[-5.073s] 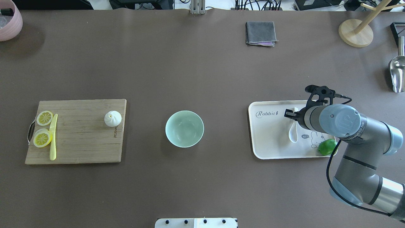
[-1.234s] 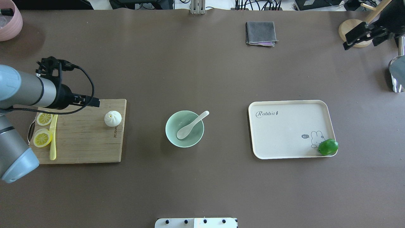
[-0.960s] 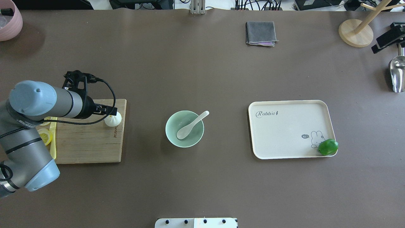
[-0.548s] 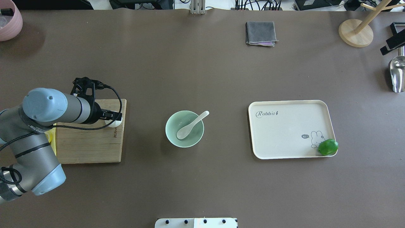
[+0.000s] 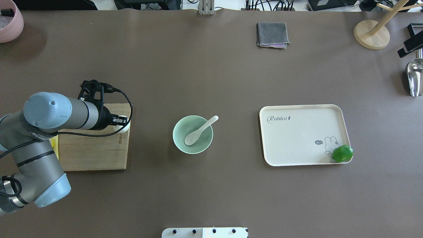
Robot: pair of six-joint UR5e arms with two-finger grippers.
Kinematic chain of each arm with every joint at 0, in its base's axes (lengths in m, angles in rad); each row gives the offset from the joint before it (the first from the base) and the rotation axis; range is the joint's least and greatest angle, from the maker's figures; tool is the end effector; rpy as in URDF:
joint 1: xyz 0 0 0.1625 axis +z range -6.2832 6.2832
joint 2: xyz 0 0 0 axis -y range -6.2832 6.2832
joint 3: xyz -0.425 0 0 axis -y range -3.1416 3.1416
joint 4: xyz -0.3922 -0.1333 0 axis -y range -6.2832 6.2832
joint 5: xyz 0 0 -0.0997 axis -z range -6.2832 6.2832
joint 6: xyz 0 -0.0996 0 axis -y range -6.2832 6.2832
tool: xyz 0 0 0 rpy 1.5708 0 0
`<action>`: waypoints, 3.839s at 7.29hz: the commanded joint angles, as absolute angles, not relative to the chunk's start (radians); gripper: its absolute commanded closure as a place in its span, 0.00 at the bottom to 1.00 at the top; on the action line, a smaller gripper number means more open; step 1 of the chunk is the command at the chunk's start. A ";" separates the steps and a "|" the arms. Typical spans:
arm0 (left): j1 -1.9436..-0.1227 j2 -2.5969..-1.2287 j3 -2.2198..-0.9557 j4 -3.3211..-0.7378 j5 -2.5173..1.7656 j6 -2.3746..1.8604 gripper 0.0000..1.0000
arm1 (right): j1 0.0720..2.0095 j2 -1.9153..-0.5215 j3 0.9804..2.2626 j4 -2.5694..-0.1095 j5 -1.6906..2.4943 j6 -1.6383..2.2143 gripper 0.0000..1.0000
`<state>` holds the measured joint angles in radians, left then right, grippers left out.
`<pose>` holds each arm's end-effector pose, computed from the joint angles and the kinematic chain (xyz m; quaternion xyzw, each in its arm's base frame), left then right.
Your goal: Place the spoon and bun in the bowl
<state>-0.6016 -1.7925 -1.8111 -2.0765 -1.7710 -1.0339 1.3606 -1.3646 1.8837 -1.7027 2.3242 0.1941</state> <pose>0.4152 -0.4227 0.3755 0.1750 0.4376 0.0180 0.8818 -0.0505 -0.5488 0.4135 0.1028 -0.3896 -0.0781 0.9119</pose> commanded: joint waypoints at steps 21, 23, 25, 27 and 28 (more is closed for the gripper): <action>-1.184 -1.608 -1.775 -1.985 -2.215 -0.437 0.01 | 1.548 -1.744 1.865 -1.675 2.357 -0.042 0.00; -1.338 -1.563 -1.773 -1.848 -2.284 -0.178 0.01 | 1.548 -1.743 1.842 -1.678 2.373 -0.037 0.00; -1.458 -1.557 -1.708 -1.674 -2.286 0.028 0.01 | 1.548 -1.741 1.816 -1.675 2.423 -0.038 0.00; -1.590 -1.504 -1.622 -1.689 -2.287 0.138 0.01 | 1.548 -1.730 1.822 -1.672 2.425 -0.041 0.00; -1.712 -1.497 -1.617 -1.672 -2.354 0.135 0.02 | 1.546 -1.723 1.822 -1.674 2.419 -0.041 0.00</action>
<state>-1.5774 -1.5135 -1.6452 -1.6841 -2.3005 0.1114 1.5475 -1.7310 1.8213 -1.6733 2.4220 -0.0403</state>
